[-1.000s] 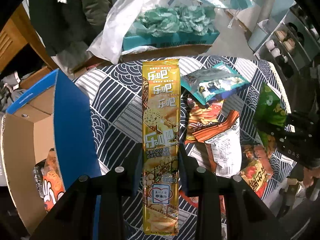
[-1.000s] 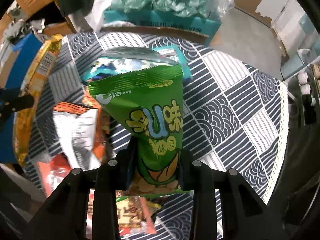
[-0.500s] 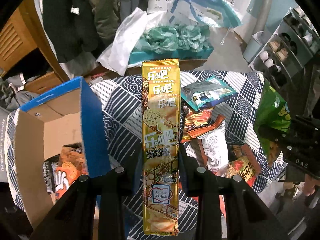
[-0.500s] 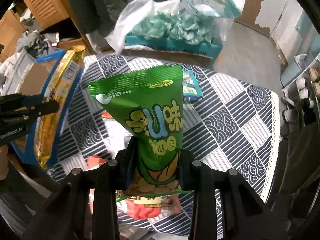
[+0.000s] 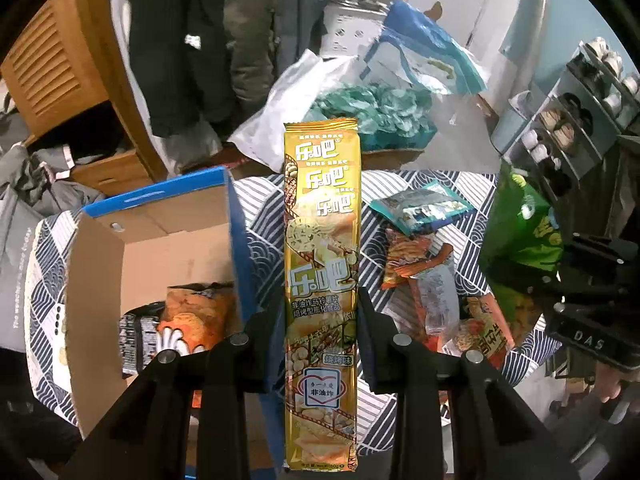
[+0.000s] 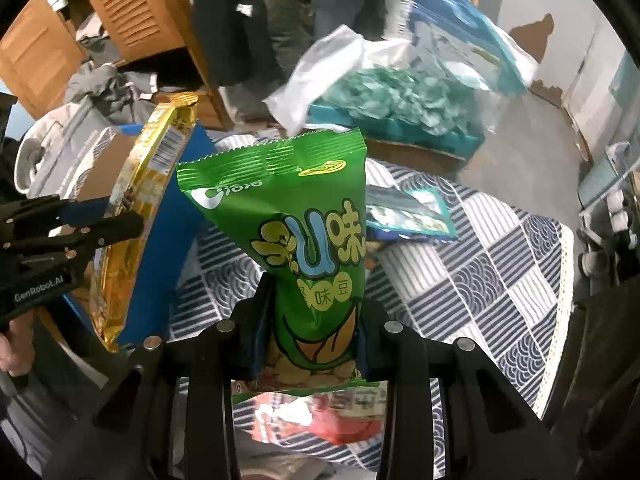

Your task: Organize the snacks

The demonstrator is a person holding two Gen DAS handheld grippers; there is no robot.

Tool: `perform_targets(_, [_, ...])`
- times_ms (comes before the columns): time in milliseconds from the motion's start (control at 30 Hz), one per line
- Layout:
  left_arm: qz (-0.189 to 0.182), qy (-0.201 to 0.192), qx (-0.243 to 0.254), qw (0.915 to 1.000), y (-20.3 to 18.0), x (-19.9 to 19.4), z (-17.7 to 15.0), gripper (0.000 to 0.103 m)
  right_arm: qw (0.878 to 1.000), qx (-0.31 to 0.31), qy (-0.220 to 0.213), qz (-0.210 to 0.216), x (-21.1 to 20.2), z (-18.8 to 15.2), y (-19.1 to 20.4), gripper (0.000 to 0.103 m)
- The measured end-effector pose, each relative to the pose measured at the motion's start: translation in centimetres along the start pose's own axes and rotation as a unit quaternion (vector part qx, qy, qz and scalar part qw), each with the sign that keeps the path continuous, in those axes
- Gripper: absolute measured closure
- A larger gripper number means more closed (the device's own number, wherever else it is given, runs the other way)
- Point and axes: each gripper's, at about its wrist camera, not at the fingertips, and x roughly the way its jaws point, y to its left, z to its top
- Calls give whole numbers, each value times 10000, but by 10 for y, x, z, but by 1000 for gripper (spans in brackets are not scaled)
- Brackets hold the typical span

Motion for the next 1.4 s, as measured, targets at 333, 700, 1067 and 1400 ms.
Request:
perform_targets(333, [171, -206, -278, 9993, 39, -19, -8, 71, 9990, -347, 18, 295, 10, 20, 53, 71])
perform_targets(700, [346, -226, -727, 9965, 96, -23, -23, 71, 9961, -678, 83, 565, 25, 46, 114, 71])
perform_targets(1067, [512, -184, -1296, 9901, 157, -14, -36, 71, 9922, -928, 188, 816, 43, 66, 171, 71])
perform_targets(1400, [498, 108, -1827, 9819, 194, 15, -46, 71, 9892, -938, 520, 1003, 77, 73, 210, 71])
